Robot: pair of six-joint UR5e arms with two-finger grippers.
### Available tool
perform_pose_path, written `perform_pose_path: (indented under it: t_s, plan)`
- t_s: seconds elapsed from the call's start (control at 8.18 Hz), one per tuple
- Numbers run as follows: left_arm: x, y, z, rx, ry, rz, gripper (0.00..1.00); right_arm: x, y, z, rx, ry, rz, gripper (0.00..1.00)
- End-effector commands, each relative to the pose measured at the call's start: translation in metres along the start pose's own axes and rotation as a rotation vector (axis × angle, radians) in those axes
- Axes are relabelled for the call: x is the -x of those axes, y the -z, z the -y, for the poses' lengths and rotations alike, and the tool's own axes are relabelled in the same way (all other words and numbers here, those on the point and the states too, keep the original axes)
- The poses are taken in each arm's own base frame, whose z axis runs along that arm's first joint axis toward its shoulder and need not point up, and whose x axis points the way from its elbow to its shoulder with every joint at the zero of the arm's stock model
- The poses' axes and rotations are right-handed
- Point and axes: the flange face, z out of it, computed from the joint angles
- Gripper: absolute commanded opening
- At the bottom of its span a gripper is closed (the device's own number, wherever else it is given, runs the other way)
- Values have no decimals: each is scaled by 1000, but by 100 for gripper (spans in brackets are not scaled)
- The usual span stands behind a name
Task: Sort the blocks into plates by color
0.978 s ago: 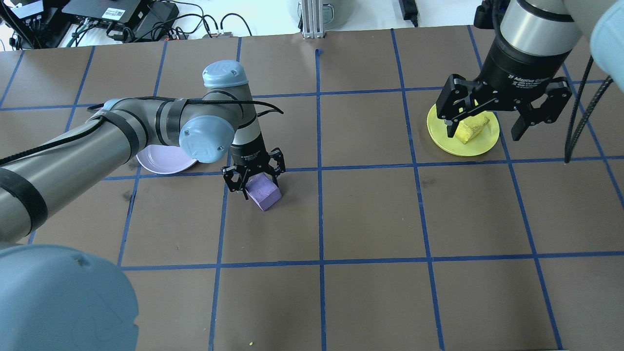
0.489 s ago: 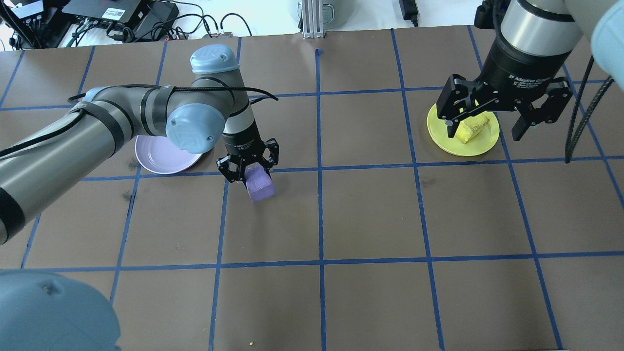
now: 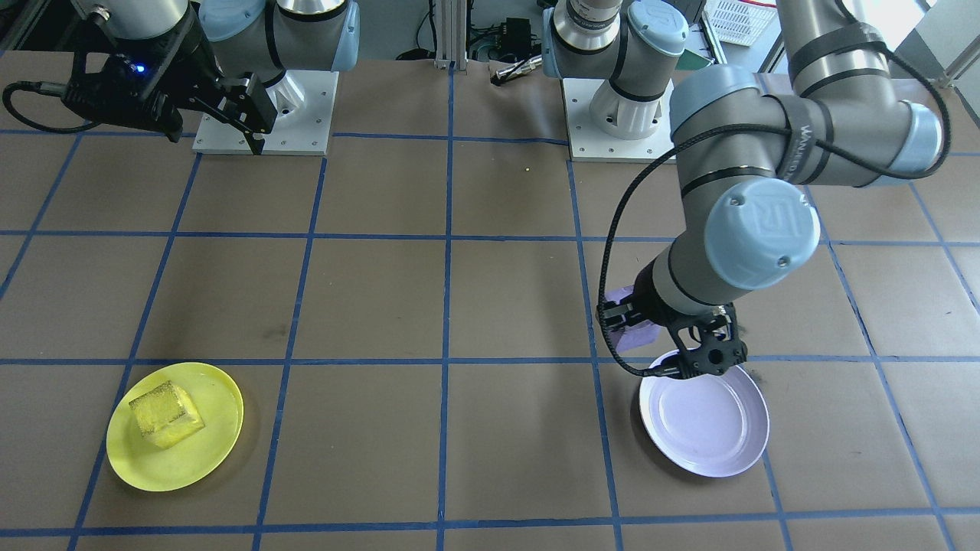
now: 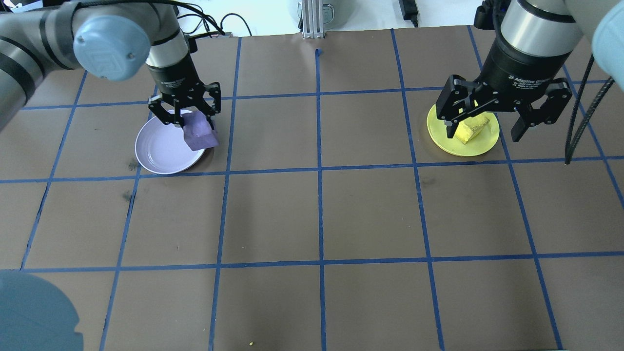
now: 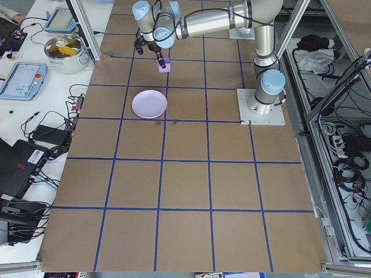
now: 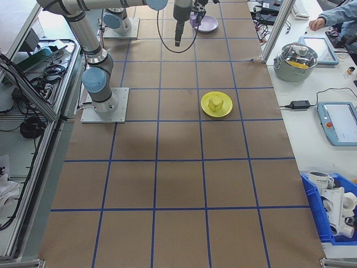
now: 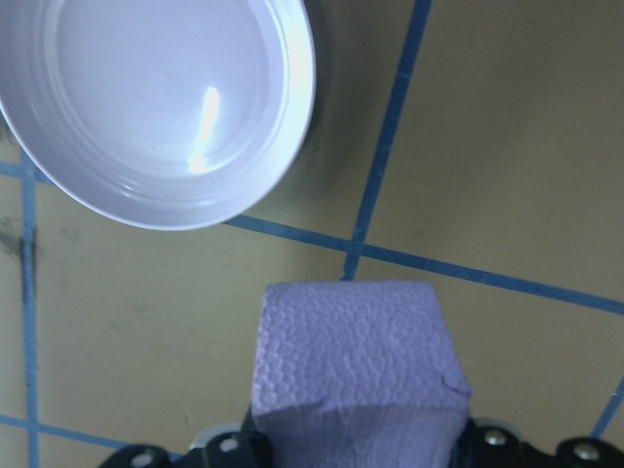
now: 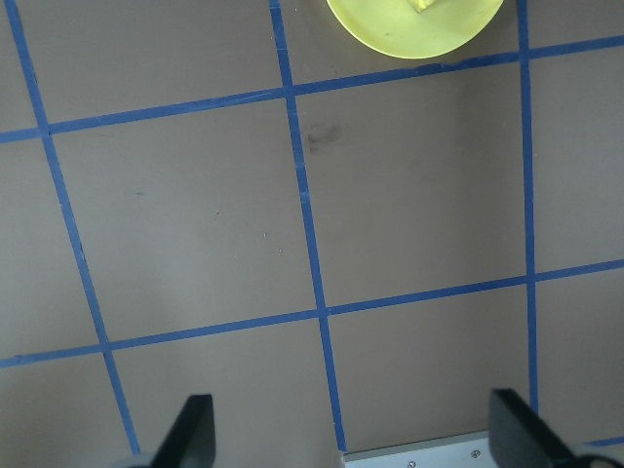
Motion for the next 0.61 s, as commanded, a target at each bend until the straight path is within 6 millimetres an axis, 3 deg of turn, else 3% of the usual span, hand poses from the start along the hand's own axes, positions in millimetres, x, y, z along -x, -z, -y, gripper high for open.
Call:
perform_pose_path:
  t_s: [0.0, 0.12, 0.49]
  plan:
    - [81, 20, 52, -83, -203, 20, 0, 0, 0, 0, 1, 0, 2, 100]
    - [101, 13, 68, -104, -221, 17, 0, 0, 0, 0, 1, 0, 1, 100]
    - [105, -46, 108, -59, -306, 14, 0, 0, -1, 1, 3, 0, 0, 100]
